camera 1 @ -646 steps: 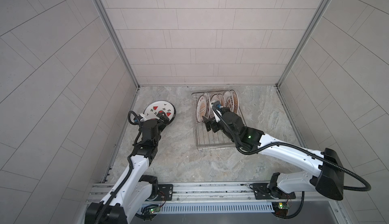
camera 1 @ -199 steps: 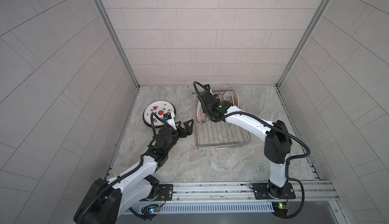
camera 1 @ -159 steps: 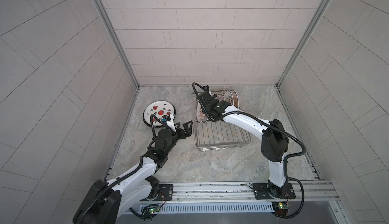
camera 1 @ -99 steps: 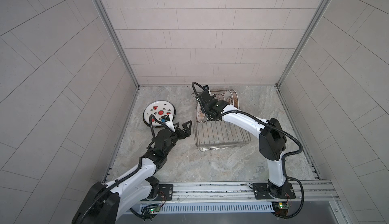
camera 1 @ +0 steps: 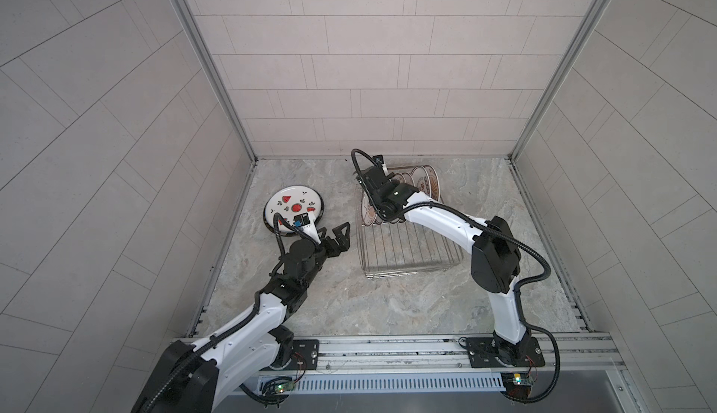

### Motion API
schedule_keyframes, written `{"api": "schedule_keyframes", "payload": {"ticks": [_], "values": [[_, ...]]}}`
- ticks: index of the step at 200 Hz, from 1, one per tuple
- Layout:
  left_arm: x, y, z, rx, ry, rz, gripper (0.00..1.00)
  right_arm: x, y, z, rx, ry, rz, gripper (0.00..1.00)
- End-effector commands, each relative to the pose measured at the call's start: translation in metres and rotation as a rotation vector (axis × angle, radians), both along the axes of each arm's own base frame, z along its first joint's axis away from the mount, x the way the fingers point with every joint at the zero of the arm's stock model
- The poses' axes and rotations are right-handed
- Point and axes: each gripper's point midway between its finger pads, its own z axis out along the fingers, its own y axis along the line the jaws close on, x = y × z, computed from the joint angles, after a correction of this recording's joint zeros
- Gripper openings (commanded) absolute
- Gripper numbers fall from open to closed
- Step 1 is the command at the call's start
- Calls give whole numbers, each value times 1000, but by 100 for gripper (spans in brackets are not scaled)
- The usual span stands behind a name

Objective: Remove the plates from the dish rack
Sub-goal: 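Lower the right gripper onto the rim of a white red-lettered plate and close it, then lift the white red-lettered plate up out of the rack with the right gripper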

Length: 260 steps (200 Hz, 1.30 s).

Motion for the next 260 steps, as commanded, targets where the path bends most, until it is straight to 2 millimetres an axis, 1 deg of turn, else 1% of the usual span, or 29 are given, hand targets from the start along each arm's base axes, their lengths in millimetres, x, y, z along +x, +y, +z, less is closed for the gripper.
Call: {"api": "schedule_keyframes", "payload": {"ticks": [1,23,73,84,132,169,215,237,260], "values": [[0,5,-5,2,15,31,100,-2,5,14,-31,-35,2,12],[0,7,-6,6,17,42,100,-2,6,27,-47,-65,-5,12],[-1,7,-5,-9,12,42,100,0,3,70,-72,-134,-16,11],[-1,7,-5,-11,13,41,100,0,1,77,-80,-142,-21,9],[-2,7,-3,-20,9,41,100,-13,-12,103,-97,-186,-33,9],[-3,3,0,-40,4,20,100,-31,-30,123,-86,-239,-43,8],[-4,-2,7,-58,-11,-9,100,-59,-51,135,-42,-287,-29,8],[-8,-6,15,-62,-31,-40,100,-76,-65,140,0,-307,-3,8],[-14,-10,26,-56,-65,-81,100,-98,-74,146,87,-334,75,7]]}}
